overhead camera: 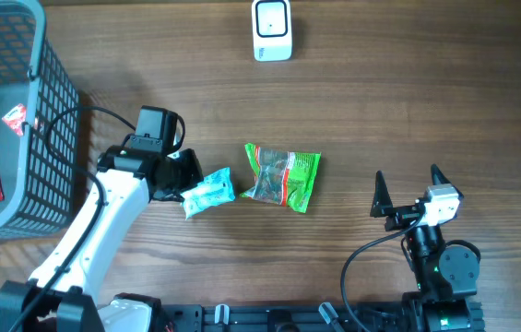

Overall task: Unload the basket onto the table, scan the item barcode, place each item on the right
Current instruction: 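Place the mint-green pack on the table left of the green bag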

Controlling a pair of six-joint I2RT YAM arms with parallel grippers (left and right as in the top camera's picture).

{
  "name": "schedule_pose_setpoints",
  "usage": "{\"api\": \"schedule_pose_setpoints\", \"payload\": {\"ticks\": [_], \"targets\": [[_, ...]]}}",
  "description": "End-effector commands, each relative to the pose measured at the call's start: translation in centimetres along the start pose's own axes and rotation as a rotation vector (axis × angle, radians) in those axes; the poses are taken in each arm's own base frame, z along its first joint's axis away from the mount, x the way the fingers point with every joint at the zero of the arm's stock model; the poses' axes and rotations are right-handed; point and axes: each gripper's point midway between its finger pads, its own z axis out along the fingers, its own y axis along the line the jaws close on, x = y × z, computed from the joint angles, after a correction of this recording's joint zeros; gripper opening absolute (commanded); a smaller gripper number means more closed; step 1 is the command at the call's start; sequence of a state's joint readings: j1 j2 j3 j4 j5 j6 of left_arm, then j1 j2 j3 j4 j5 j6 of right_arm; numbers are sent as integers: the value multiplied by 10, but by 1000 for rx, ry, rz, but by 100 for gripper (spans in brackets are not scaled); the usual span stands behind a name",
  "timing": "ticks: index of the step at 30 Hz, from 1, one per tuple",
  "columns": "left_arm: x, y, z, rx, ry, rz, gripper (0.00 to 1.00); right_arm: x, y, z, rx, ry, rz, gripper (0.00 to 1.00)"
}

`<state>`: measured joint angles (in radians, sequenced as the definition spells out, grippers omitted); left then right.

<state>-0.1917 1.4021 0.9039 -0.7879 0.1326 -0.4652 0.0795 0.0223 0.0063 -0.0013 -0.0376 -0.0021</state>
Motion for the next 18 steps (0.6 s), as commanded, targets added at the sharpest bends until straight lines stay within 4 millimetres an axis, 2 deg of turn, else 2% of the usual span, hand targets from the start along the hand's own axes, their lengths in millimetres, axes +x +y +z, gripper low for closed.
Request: {"api": "schedule_pose_setpoints", "payload": {"ticks": [1,3,6,7,9,10,12,13,15,16,18], "targets": [[1,18,29,-82,9,2,15,-1,2,0,-10,-6,2,100],[8,24,50,-103,52,-22,15,-1,2,0,-10,-6,2,100],[28,27,65,-107,163,-36,20,-1,2,0,-10,-6,2,100],[37,23,70,-81,215,-45,23,-1,2,0,-10,-6,2,100],[43,24,77,-83,250,-47,31,-1,2,0,-10,-6,3,100],[45,25,80,-86,258,-40,40,-1,2,0,-10,-6,2,100],[34,19,73,-67,228,-15,50,-1,2,0,-10,-6,3,100],[18,10,58,-50,184,-12,57,-1,2,0,-10,-6,2,100],[0,-4,37,-15,123,-1,68,-1,2,0,-10,-6,3,100],[-8,-13,20,15,75,9,69,-1,2,0,-10,-6,2,100],[-8,-17,7,32,48,16,63,-1,2,0,-10,-6,2,100]]}}
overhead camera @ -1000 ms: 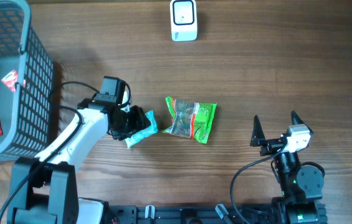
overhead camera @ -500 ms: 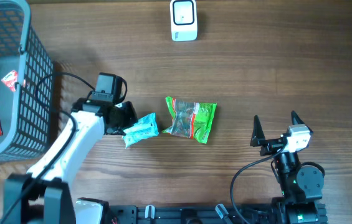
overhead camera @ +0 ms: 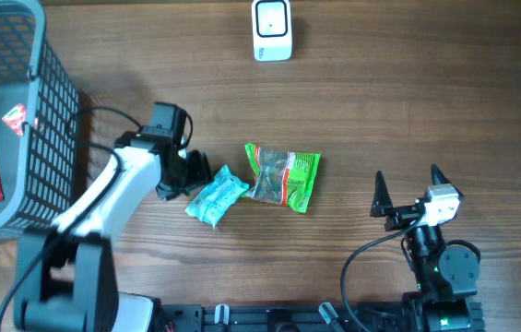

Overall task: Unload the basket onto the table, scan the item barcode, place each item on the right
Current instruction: 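Place the mint-green pack on the table left of the green bag, then regrasp the mint-green pack and push it beside the green bag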

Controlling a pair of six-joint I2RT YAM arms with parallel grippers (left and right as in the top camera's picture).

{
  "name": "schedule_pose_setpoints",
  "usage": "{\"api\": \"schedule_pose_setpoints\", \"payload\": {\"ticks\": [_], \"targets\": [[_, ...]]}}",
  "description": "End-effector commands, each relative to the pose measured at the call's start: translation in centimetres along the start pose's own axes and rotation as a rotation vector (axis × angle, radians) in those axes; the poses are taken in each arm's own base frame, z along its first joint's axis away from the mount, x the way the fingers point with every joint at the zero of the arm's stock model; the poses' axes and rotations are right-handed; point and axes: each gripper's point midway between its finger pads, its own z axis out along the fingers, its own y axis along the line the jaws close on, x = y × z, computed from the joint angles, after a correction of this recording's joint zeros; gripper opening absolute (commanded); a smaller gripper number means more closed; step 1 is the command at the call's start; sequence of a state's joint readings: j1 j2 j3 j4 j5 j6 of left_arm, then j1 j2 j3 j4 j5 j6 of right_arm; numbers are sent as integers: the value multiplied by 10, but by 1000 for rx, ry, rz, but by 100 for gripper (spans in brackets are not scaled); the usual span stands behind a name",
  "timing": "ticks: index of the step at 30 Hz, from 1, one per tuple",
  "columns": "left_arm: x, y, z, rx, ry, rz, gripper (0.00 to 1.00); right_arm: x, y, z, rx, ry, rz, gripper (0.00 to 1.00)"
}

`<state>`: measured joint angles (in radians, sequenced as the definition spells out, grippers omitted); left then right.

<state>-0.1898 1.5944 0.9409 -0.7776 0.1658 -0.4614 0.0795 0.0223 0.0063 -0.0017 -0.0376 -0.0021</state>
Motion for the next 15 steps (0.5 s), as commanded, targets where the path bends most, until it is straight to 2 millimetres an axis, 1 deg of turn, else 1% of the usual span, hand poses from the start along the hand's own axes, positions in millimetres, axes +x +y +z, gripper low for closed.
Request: {"api": "schedule_pose_setpoints", "payload": {"ticks": [1,2,3,4,7,8,9,10,11,12,14,15], "targets": [[-5,-18,-36,67,-77,37,51,-1,2,0,-10,-6,2,100],[0,-15,-36,60,-56,34,38,-1,2,0,-10,-6,2,100],[12,-8,-31,35,-3,25,12,-1,2,0,-10,-6,2,100],[22,-4,-24,20,27,28,4,-1,2,0,-10,-6,2,100],[44,-2,1,9,81,64,4,-1,2,0,-10,-5,3,100],[50,-5,7,28,96,75,4,-1,2,0,-10,-5,2,100],[58,-14,13,73,116,93,4,-1,2,0,-10,-4,3,100],[64,-23,18,111,123,117,4,-1,2,0,-10,-4,3,100],[67,-26,20,115,122,129,4,-1,2,0,-10,-4,3,100],[69,-27,22,113,122,140,4,-1,2,0,-10,-4,3,100],[75,-20,28,65,116,137,5,-1,2,0,-10,-3,3,100],[77,-20,30,63,116,145,6,-1,2,0,-10,-3,3,100]]}}
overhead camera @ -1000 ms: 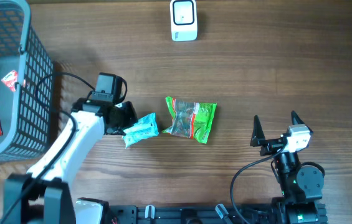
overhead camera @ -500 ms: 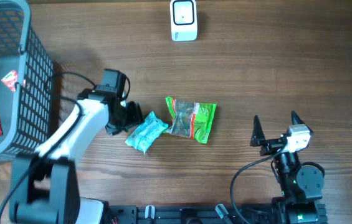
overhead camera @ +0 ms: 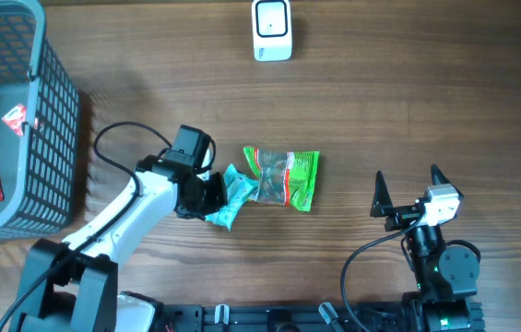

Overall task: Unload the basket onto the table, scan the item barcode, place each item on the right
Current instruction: 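Regrasp the mint-green pack and push it beside the green bag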

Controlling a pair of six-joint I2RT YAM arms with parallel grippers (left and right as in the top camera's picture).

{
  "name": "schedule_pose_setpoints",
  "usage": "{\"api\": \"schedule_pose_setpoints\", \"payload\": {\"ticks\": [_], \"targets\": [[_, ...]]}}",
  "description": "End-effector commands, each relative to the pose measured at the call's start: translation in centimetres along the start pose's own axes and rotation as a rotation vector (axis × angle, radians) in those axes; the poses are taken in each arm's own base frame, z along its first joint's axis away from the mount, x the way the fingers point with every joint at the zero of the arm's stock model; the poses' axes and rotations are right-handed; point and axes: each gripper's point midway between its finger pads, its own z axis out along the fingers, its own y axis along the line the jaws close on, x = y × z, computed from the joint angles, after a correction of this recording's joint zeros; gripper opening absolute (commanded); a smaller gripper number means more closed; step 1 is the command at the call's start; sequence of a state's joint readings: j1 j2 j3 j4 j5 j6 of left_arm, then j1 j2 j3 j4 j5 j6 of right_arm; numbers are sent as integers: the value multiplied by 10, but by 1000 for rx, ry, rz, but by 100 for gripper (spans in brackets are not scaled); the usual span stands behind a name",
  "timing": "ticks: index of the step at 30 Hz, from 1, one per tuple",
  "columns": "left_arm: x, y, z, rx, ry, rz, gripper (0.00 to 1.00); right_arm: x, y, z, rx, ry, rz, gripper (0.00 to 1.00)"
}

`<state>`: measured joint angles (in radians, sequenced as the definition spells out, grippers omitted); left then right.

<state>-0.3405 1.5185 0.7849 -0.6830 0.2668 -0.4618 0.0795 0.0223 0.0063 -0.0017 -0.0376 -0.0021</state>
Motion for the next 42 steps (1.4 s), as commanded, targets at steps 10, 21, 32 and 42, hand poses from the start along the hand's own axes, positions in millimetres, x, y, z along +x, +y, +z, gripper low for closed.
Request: {"api": "schedule_pose_setpoints", "payload": {"ticks": [10,21,32,42], "targets": [[41,6,28,-6,83,-10,52,-1,2,0,-10,-3,3,100],[12,-20,-21,-54,-114,180,56,-1,2,0,-10,-3,3,100],[22,-29,5,-143,-97,383,37,-1,2,0,-10,-3,3,100],[-41,-13,-1,-345,-379,349,31,-1,2,0,-10,-3,3,100]]}}
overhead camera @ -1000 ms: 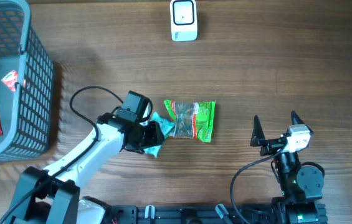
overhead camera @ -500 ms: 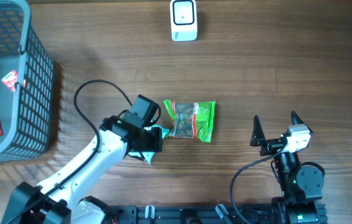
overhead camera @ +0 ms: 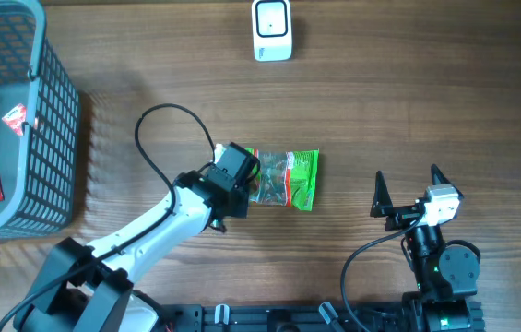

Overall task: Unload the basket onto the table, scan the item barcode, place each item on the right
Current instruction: 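Regrasp the mint-green pack and push it beside the green bag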

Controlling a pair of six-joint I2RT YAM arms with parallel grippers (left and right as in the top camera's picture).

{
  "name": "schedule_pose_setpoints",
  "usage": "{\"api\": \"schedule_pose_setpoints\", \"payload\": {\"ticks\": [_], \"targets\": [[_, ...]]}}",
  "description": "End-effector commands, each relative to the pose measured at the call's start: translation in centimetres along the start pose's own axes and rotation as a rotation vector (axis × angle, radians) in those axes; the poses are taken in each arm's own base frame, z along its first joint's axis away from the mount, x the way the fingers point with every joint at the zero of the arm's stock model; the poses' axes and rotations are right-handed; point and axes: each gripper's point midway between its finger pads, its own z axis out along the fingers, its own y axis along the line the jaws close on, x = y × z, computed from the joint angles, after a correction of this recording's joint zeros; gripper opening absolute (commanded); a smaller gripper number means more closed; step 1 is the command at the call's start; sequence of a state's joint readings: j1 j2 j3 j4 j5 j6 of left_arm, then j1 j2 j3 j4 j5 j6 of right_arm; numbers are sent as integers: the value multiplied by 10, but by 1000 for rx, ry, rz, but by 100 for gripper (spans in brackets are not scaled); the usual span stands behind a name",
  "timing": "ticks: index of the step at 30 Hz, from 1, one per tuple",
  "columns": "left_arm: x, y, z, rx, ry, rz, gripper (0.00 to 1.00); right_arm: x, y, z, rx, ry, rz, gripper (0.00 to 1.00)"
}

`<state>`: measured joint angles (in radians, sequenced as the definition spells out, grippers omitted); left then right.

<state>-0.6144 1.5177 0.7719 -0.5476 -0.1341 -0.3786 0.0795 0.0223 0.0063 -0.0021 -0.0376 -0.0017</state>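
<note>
In the overhead view my left gripper (overhead camera: 244,181) reaches over the left end of a green snack bag (overhead camera: 295,178) at the table's middle. The wrist covers its fingers, so their state is hidden. A light blue packet does not show in this view. The white barcode scanner (overhead camera: 271,29) stands at the far edge, well beyond the bag. My right gripper (overhead camera: 408,196) is open and holds nothing at the near right, apart from the bag.
A dark mesh basket (overhead camera: 53,111) fills the far left, with a red bar and other packets inside. The left arm's black cable (overhead camera: 154,129) loops over the table between basket and bag.
My left gripper has moved right, from just left of the green bag to over its left end. The light blue packet, then at its fingers, is now out of sight. The right arm is unchanged.
First my left gripper sat near the basket with the light blue packet at its fingers, left of the green bag. At each later moment gripper and packet stood further right and the packet lay turned. Now the gripper overlaps the bag and the packet is hidden.
</note>
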Motion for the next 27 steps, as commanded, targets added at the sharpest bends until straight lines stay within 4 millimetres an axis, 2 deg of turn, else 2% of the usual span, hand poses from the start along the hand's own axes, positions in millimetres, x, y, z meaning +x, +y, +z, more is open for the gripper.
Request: {"api": "schedule_pose_setpoints", "payload": {"ticks": [1,3,5,7,9,10,12,14,16,20,27], "targets": [[-29,15,1,-103,-135,-17,33,-1,2,0,-10,-3,3,100],[-41,9,-4,-76,-173,-26,36,-1,2,0,-10,-3,2,100],[-63,1,-24,-47,-235,-41,41,-1,2,0,-10,-3,2,100],[-81,-4,-48,-20,-290,-54,40,-1,2,0,-10,-3,2,100],[-84,0,-60,-25,-296,-71,38,-1,2,0,-10,-3,2,100],[-80,7,-59,-38,-276,-96,32,-1,2,0,-10,-3,2,100],[-58,32,-51,-103,-169,-176,6,-1,2,0,-10,-3,2,100],[-31,59,-44,-180,-46,-267,4,-1,2,0,-10,-3,2,100],[-15,65,-37,-182,34,-291,4,-1,2,0,-10,-3,2,100],[7,51,-23,-90,144,-309,4,-1,2,0,-10,-3,2,100],[34,49,7,-98,244,-323,4,-1,2,0,-10,-3,3,100]]}}
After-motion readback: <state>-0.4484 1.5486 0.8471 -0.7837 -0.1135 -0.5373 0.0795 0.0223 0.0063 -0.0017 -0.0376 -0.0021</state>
